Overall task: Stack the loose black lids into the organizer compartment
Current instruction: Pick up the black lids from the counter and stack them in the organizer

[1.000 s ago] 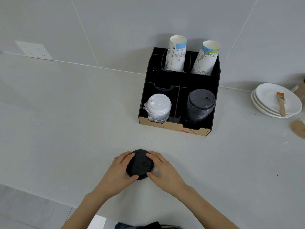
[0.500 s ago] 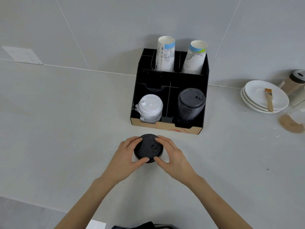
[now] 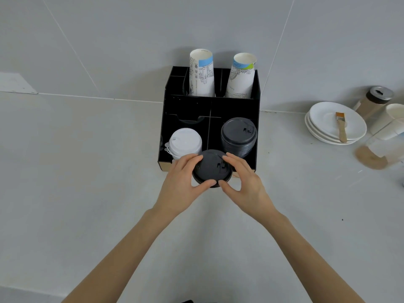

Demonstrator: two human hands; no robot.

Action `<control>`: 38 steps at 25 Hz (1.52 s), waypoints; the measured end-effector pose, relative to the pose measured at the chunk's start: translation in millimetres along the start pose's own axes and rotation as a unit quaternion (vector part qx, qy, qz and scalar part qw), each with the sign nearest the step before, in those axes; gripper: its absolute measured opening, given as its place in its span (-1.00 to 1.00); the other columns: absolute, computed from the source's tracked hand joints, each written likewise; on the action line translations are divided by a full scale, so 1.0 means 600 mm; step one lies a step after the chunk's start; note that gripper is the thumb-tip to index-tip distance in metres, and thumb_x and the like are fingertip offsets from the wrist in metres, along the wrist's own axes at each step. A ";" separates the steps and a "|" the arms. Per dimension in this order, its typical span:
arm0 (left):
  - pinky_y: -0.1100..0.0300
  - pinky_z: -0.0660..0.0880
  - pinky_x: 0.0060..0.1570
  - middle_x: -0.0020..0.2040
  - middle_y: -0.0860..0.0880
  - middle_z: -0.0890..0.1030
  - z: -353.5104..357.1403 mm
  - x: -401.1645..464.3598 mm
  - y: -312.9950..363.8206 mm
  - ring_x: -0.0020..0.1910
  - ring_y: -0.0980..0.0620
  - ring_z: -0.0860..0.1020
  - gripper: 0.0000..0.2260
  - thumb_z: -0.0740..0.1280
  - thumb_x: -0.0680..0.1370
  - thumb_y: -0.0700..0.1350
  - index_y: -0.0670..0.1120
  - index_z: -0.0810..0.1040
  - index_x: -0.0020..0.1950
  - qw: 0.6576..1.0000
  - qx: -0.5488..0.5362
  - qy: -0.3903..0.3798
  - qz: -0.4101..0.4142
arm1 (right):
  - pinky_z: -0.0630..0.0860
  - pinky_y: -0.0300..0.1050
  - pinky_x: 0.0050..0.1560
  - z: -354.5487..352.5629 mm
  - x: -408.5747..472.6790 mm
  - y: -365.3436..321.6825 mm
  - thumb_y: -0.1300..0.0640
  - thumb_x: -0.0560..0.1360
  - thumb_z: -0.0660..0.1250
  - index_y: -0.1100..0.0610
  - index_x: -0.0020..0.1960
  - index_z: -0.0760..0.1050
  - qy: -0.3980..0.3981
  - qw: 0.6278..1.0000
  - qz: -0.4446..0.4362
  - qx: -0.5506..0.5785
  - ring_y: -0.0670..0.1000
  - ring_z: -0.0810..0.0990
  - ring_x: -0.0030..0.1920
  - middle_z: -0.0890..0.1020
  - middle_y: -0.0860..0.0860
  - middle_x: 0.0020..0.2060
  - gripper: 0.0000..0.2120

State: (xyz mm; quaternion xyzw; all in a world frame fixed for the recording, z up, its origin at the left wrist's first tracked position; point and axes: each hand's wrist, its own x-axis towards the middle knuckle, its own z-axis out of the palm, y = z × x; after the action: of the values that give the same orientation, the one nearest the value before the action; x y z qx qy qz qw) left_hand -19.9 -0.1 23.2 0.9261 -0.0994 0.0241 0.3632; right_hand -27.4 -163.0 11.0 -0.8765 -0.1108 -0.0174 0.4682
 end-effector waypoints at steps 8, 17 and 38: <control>0.30 0.16 0.18 0.33 -0.06 0.38 0.004 0.088 0.044 0.29 -0.04 0.30 -0.46 0.38 0.40 0.01 -0.11 0.31 0.31 1.000 0.004 0.005 0.028 | 0.09 -0.71 0.11 -0.063 0.063 0.003 0.25 0.41 0.34 0.14 0.28 0.31 0.058 0.998 -0.014 -0.035 -0.12 0.32 0.26 0.39 0.07 0.33 -0.53; 0.17 0.22 0.29 0.38 -0.07 0.34 0.038 0.159 0.056 0.34 -0.05 0.26 -0.46 0.36 0.42 0.00 -0.11 0.28 0.34 0.999 0.019 -0.024 0.035 | 0.07 -0.75 0.06 -0.088 0.108 0.038 0.24 0.42 0.35 0.14 0.29 0.30 0.085 0.995 0.013 -0.047 0.01 0.36 0.30 0.38 0.09 0.33 -0.53; 0.06 0.22 0.34 0.42 -0.08 0.28 0.073 0.181 0.045 0.37 -0.08 0.20 -0.44 0.36 0.43 -0.02 -0.11 0.24 0.36 0.998 0.017 -0.057 0.022 | 0.10 -0.73 0.09 -0.078 0.117 0.082 0.23 0.42 0.35 0.13 0.29 0.30 0.091 0.995 0.036 -0.034 -0.12 0.33 0.24 0.36 0.08 0.34 -0.53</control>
State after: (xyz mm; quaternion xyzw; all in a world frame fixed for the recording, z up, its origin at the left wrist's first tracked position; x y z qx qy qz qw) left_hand 80.1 -67.2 21.9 0.9296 -0.1397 -0.0187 0.3406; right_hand 55.1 -215.4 6.1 -0.8901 -0.0358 -0.0839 0.4465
